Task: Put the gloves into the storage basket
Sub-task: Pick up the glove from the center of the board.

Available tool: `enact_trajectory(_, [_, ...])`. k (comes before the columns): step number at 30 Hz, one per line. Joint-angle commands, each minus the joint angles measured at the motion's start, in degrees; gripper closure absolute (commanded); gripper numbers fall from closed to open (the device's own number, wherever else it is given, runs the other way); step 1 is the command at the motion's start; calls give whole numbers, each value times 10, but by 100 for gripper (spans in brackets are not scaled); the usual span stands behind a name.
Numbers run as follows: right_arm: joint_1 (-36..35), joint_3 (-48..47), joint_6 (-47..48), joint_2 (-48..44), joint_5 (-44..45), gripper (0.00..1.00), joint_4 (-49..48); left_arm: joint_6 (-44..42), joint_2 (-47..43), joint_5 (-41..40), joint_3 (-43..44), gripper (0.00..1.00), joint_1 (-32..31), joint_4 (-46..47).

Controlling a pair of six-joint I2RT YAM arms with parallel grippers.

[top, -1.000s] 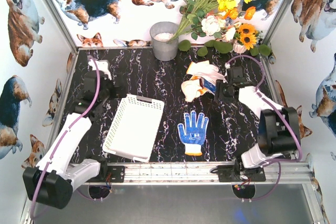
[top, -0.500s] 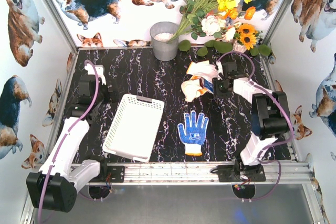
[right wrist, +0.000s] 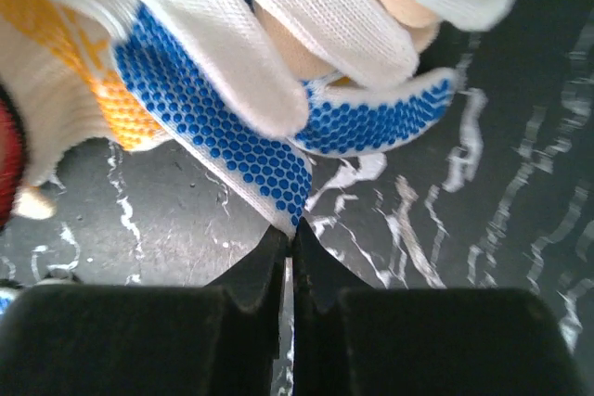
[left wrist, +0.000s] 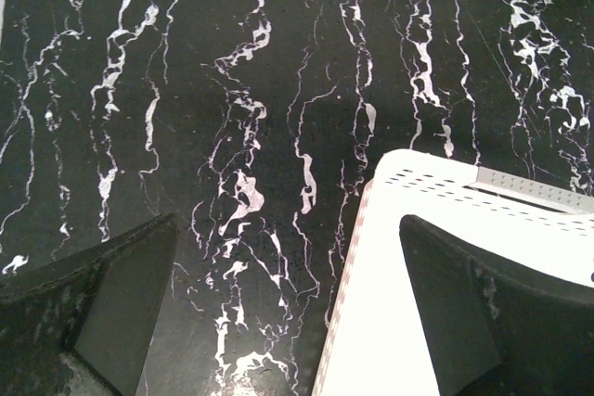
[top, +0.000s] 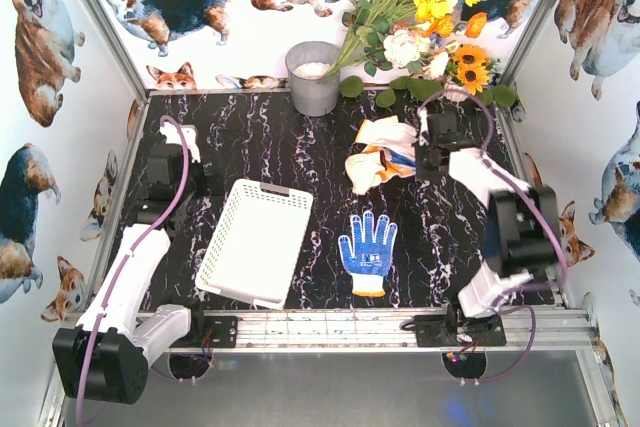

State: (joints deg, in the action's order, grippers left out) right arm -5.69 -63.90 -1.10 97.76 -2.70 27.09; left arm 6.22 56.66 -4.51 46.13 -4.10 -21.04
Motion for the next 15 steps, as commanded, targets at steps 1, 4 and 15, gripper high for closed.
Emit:
enact_trajectory(1, [-8,-3,-37,-124,82,100,19,-12,1,37,-13,0,8,36])
enact_trajectory(4, [-8,7,-50,-190,97,100,29,-15,-3,59,-11,0,8,40])
enact_trajectory(15, [-8,-89,-84,-314,20,100,145,-4,-27,217,-54,0,-9,105])
